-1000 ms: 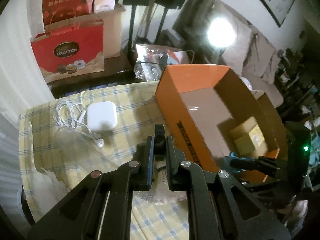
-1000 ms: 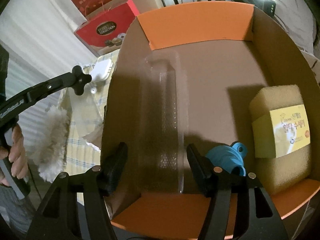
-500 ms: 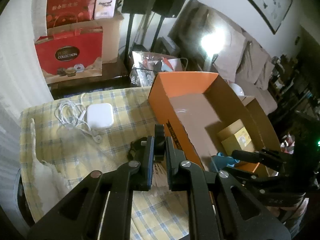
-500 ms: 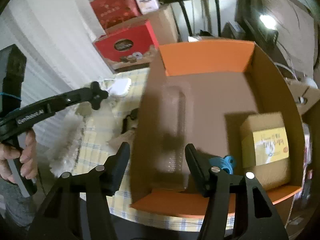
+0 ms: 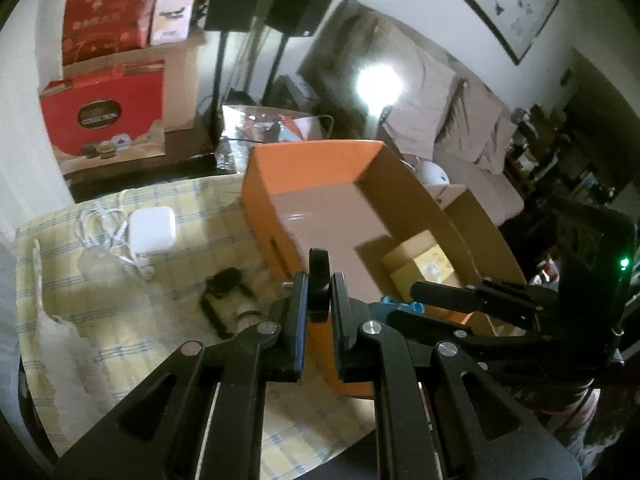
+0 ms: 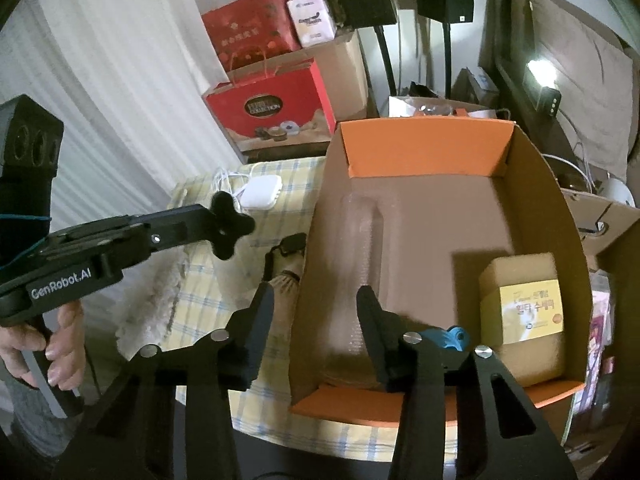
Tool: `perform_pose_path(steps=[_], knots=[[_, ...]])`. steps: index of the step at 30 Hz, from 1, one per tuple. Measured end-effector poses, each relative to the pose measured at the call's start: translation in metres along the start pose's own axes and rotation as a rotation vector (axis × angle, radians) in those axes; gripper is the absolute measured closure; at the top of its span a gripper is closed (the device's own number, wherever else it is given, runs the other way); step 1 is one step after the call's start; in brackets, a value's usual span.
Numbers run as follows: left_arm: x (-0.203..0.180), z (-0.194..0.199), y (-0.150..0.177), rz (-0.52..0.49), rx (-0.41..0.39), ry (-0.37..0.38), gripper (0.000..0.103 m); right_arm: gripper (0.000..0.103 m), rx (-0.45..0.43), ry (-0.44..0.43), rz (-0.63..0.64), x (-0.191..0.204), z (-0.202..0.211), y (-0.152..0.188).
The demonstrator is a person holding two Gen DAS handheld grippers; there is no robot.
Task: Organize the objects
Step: 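Release the tray in the box while the left gripper lowers the black knob inside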
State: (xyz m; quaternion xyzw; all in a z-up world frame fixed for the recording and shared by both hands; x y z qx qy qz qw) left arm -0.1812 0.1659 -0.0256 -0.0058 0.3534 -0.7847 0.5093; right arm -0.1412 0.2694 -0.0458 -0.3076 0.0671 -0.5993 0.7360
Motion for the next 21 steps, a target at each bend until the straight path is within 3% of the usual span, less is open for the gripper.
perform_pose_path(steps=[9, 21], knots=[[-0.04, -0.028, 0.009, -0.071, 0.061, 0.022, 0.093, 0.059, -0.026, 0.006, -0.051, -0.026, 0.017, 0.001], [-0.056, -0.073, 0.035, -0.164, 0.169, -0.058, 0.093, 0.059, -0.009, 0.03, -0.112, -0.06, 0.011, 0.012]])
Point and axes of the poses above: each gripper's, at about its wrist camera, not at the fingertips, and z roughly against the way its jaws point, x to its left, y to its underside, the point moved 8 cm from there along -z, roughly the way its jaws point, and after that the axes turned 2 degrees about -z, right-handed, at the moved point
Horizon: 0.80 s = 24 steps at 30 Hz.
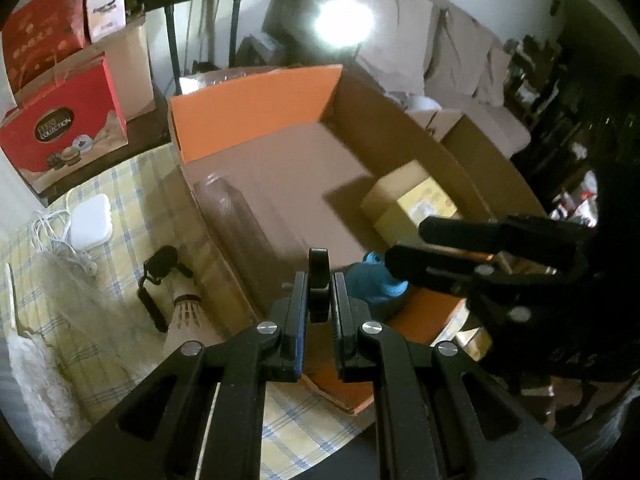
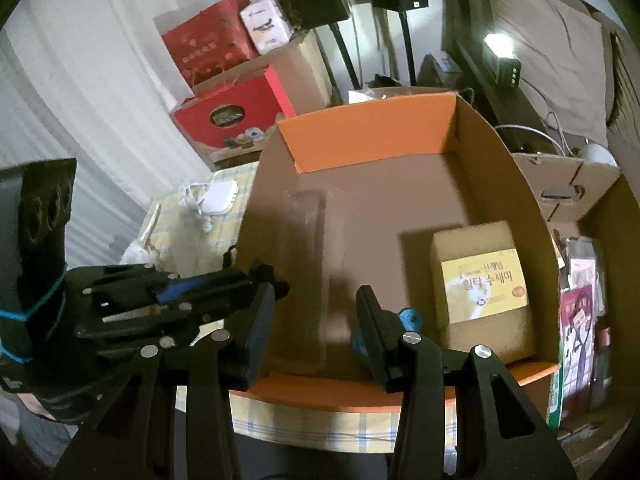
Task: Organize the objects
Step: 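Release the tray in the box while the left gripper lowers the black knob inside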
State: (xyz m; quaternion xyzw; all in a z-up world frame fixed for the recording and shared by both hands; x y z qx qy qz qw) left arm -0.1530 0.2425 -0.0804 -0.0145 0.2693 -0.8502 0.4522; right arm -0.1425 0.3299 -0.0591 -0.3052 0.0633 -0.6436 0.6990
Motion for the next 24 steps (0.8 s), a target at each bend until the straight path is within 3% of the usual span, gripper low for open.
perform_pose_path(steps=[5, 8, 11, 13, 18, 24], knots=[[0.001, -0.007, 0.007, -0.001, 0.017, -0.028, 0.093, 0.059, 0.008, -0.002, -0.011, -0.005, -0.004, 0.001], [0.005, -0.004, 0.007, 0.023, 0.014, -0.022, 0.081, 0.059, 0.013, -0.003, -0.014, -0.007, -0.006, 0.002], [0.008, 0.003, 0.007, 0.035, 0.004, -0.018, 0.079, 0.059, 0.013, -0.004, -0.018, -0.006, -0.007, 0.003], [0.011, 0.011, 0.006, 0.048, -0.013, -0.011, 0.072, 0.059, 0.01, -0.006, -0.019, -0.006, -0.006, 0.003], [0.028, 0.041, 0.003, 0.096, -0.095, -0.028, 0.027, 0.059, 0.002, -0.003, -0.009, -0.002, -0.003, 0.001], [0.059, 0.07, 0.003, 0.154, -0.159, -0.089, 0.01, 0.057, -0.015, 0.004, 0.023, 0.011, 0.0, 0.0]])
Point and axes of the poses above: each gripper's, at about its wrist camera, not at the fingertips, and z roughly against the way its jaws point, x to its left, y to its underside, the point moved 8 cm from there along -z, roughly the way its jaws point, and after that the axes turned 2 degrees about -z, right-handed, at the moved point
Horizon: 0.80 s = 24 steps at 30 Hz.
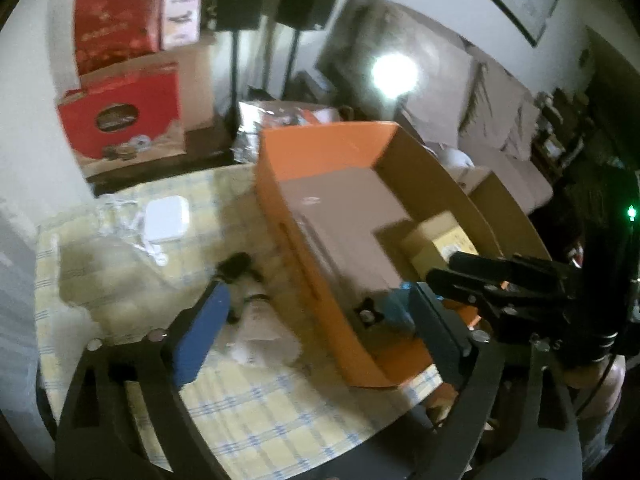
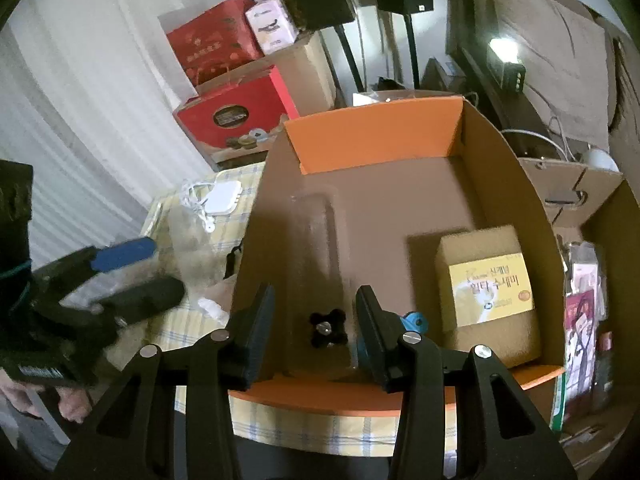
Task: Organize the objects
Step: 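Release the tray in the box while the left gripper lowers the black knob inside, then move the right gripper to the black strap beside the shuttlecock and grasp it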
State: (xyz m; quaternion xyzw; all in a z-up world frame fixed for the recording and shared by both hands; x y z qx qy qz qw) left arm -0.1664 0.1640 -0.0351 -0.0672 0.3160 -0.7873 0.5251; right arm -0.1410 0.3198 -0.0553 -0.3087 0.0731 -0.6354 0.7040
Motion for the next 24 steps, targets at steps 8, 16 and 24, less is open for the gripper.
perform_pose_path(steps=[8, 16, 24], knots=[[0.048, 0.024, 0.004, 0.048, -0.046, -0.097, 0.002, 0.043, -0.012, -0.019, 0.059, 0.028, 0.0, -0.004], [0.087, 0.039, 0.017, 0.047, -0.055, -0.192, 0.0, 0.043, 0.013, -0.055, 0.118, 0.065, -0.015, -0.008], [0.122, 0.048, 0.027, 0.105, -0.052, -0.196, 0.0, 0.043, 0.056, -0.106, 0.143, 0.098, -0.041, -0.012]])
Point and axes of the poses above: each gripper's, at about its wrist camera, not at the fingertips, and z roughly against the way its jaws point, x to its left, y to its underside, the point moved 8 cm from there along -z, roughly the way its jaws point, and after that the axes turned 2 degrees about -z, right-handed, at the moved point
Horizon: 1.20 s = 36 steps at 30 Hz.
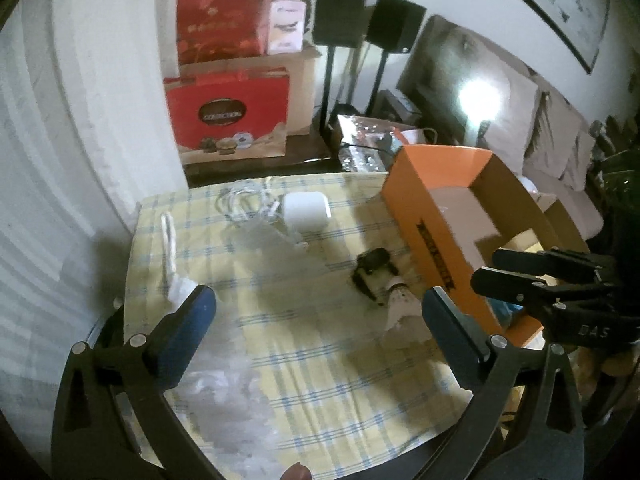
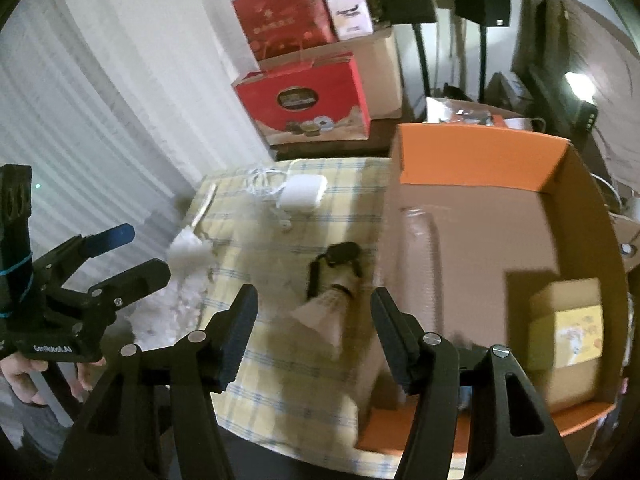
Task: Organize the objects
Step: 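Move the right gripper to the black strap beside the shuttlecock and grasp it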
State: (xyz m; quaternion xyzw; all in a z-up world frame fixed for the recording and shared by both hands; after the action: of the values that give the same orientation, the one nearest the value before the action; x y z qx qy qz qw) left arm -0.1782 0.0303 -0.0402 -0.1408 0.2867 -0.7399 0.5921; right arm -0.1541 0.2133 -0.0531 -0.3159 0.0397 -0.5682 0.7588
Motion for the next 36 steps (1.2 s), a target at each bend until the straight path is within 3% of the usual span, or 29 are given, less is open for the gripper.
perform_pose_path(steps=[8, 16, 19, 36], knots=[[0.036, 0.0, 0.005, 0.068, -0.001, -0.015, 0.0, 0.047, 0.044, 0.007, 0.009, 0.017, -0.035, -0.011], [0.057, -0.008, 0.013, 0.11, 0.014, -0.005, 0.0, 0.073, 0.133, 0.073, 0.028, 0.018, -0.088, -0.014], [0.061, -0.011, 0.014, 0.121, 0.016, 0.003, 0.0, 0.077, 0.171, 0.091, 0.025, 0.016, -0.108, -0.012], [0.08, -0.03, 0.016, 0.195, 0.033, 0.048, 0.0, 0.082, 0.29, 0.194, 0.073, 0.004, -0.16, 0.003]])
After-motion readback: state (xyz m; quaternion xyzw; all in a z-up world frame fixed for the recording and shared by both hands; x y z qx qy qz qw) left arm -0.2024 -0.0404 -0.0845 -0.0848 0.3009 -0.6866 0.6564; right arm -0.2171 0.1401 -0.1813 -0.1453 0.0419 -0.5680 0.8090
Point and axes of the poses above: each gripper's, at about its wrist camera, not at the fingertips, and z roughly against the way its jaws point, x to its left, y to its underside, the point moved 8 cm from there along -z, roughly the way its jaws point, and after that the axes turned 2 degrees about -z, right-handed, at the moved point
